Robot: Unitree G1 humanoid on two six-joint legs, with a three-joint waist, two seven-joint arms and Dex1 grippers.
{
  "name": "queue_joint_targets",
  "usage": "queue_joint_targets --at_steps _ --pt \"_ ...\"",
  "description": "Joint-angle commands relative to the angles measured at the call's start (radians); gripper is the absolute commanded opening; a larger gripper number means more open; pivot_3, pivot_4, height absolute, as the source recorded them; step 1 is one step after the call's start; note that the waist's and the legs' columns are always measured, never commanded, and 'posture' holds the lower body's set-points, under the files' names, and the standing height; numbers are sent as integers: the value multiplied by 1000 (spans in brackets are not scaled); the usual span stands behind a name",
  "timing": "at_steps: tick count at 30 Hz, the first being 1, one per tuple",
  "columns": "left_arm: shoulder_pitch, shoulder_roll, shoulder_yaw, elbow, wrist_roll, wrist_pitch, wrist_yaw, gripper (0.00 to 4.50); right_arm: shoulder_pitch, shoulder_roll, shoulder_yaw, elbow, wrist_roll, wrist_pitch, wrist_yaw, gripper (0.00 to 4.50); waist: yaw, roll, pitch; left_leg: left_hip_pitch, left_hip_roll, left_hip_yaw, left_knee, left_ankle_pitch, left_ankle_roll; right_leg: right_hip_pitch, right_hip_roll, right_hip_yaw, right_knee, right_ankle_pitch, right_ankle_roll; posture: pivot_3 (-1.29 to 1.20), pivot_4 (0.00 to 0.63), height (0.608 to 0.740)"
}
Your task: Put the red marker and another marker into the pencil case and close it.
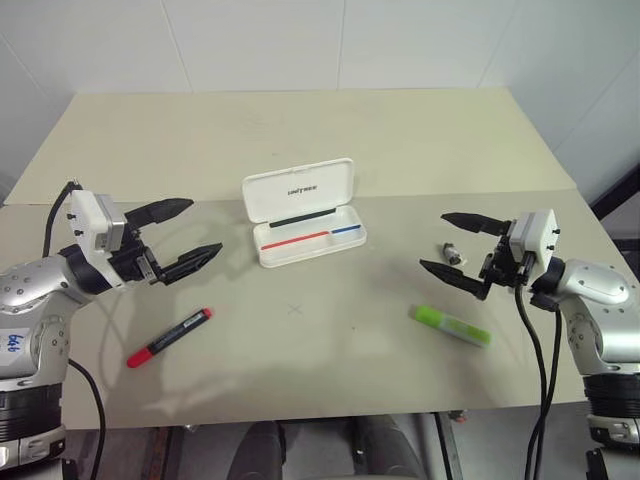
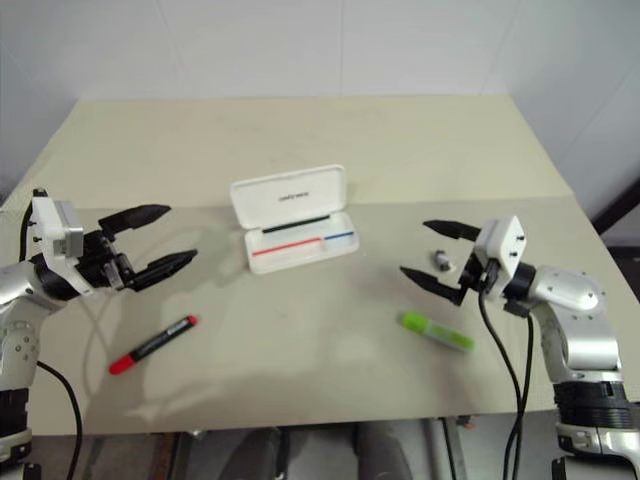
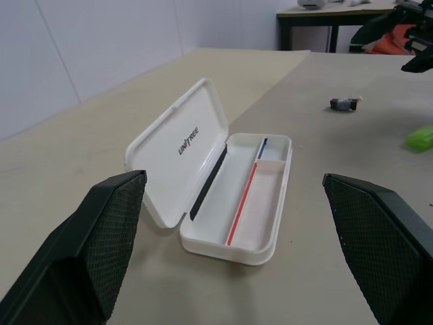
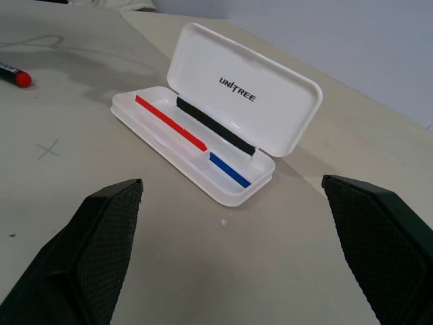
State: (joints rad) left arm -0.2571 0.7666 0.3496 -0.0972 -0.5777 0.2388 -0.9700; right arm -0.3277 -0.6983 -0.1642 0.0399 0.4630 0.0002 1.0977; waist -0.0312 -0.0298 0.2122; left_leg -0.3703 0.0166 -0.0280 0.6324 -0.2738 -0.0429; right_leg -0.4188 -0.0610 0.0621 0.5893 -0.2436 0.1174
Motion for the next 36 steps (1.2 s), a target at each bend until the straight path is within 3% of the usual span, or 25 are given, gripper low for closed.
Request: queue_joint_targets --at_steps 1,7,13,16,20,28,36 --pt "-25 29 15 13 12 -10 -6 4459 -21 11 -40 9 0 -50 -20 4500 0 0 0 0 0 0 0 0 0 0 0 0 0 0 0 0 150 740" --pt "-44 32 -8 13 -11 26 -43 4459 -23 17 -24 16 2 -67 -11 4500 1 0 0 0 0 0 0 0 0 0 0 0 1 0 0 0 150 740" --pt "-134 48 -92 103 56 -1 -109 4459 -81 36 8 -99 25 7 -46 4500 2 1 0 0 0 0 1 0 0 0 0 0 1 0 0 0 150 740" --pt "-160 41 -143 120 84 -15 -142 3797 -100 69 37 -169 38 40 -69 4500 -3 1 0 0 0 0 0 0 0 0 0 0 1 0 0 0 150 740" --pt "-222 38 -216 159 104 27 -177 2502 -127 99 69 -249 71 98 -80 4500 1 1 0 0 0 -1 0 0 0 0 0 0 2 0 0 0 150 740" --pt "-413 -46 -404 373 244 17 -223 2502 -151 145 112 -320 75 138 -112 4500 4 1 0 -1 -1 -1 2 0 0 0 0 -1 2 0 1 0 150 740" --pt "-510 -120 -504 502 341 -20 -281 2502 -97 152 111 -360 62 138 -145 4500 2 1 0 -2 0 -1 1 0 1 -1 0 -1 2 0 2 0 150 740"
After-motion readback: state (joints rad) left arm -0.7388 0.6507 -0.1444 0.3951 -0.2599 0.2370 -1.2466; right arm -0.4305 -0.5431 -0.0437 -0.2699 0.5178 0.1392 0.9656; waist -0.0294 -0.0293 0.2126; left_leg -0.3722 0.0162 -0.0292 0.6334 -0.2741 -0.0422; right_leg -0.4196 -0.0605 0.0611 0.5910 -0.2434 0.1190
